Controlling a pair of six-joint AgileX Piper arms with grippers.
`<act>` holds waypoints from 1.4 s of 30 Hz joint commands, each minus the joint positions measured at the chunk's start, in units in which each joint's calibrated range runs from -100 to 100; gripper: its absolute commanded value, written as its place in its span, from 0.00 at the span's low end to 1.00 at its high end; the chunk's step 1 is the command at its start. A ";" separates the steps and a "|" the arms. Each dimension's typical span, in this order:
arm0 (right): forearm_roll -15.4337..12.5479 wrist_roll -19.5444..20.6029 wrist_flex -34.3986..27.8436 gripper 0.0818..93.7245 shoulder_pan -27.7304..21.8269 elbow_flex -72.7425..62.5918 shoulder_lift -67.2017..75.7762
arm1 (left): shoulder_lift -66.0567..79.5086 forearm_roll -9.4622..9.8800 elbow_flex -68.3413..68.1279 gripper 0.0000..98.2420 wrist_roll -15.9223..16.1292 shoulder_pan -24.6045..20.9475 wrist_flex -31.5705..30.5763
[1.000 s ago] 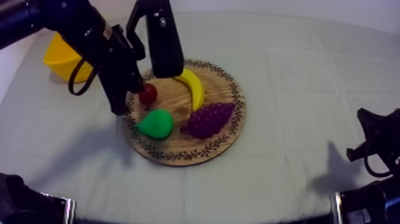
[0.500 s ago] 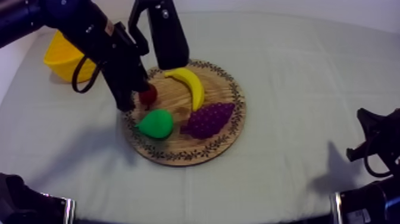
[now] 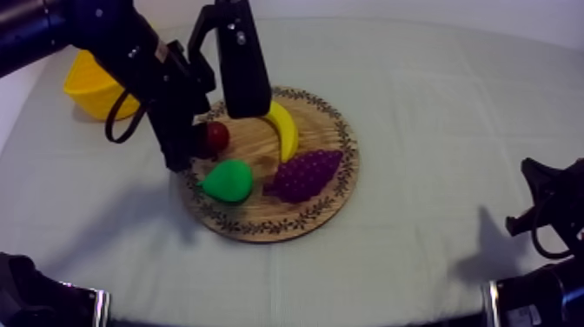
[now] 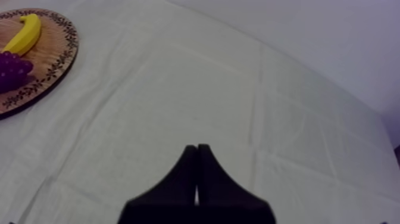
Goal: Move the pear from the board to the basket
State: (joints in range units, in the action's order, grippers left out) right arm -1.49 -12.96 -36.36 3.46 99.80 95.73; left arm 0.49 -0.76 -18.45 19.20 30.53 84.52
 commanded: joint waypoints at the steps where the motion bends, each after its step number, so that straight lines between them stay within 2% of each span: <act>1: 0.00 -0.01 -0.02 0.00 -0.01 -0.02 0.03 | -0.15 0.06 0.02 0.69 0.41 0.11 0.35; 12: 0.00 -0.01 -0.02 0.00 -0.01 -0.02 0.03 | -3.60 0.71 -1.42 0.80 1.73 0.87 -0.72; 29: 0.00 -0.01 -0.02 0.00 -0.01 -0.02 0.03 | -13.62 0.80 -2.83 0.84 1.92 -0.39 -7.61; 36: 0.00 0.03 -0.02 0.00 -0.01 -0.02 0.03 | -18.37 0.09 -1.53 0.84 2.03 -0.40 -9.35; 42: 0.00 0.04 -0.02 0.00 0.04 -0.02 0.03 | -21.97 -0.17 -1.26 0.79 1.94 -0.50 -11.47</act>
State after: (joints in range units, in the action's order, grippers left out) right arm -1.49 -12.96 -36.36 3.49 99.80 95.73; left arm -21.06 -0.90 -19.64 21.17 30.08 73.19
